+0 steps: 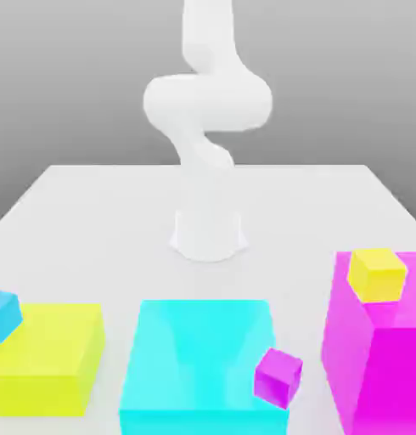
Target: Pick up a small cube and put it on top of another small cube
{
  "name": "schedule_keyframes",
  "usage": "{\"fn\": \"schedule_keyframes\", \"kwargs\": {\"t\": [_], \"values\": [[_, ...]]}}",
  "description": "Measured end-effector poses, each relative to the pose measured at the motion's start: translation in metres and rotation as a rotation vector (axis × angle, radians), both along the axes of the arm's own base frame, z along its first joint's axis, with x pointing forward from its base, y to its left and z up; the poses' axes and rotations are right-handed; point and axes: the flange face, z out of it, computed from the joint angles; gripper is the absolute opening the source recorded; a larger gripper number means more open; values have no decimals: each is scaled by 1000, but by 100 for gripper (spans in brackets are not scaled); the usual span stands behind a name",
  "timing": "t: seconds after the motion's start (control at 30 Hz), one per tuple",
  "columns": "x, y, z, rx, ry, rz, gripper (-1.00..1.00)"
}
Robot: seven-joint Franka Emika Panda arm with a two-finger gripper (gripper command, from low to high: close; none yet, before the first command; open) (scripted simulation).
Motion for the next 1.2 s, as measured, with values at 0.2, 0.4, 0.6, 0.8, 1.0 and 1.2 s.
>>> {"fn": "schedule_keyframes", "kwargs": {"t": [0.2, 0.4, 0.6, 0.8, 1.0, 1.2], "values": [[48, 83, -88, -164, 123, 387, 0], [56, 174, -192, -313, 226, 780, 0], [23, 257, -299, -470, 306, 1179, 0], [-51, 323, -404, -643, 361, 1602, 0], [-117, 334, -493, -785, 424, 1919, 0], [-116, 322, -547, -777, 458, 1884, 0]]}}
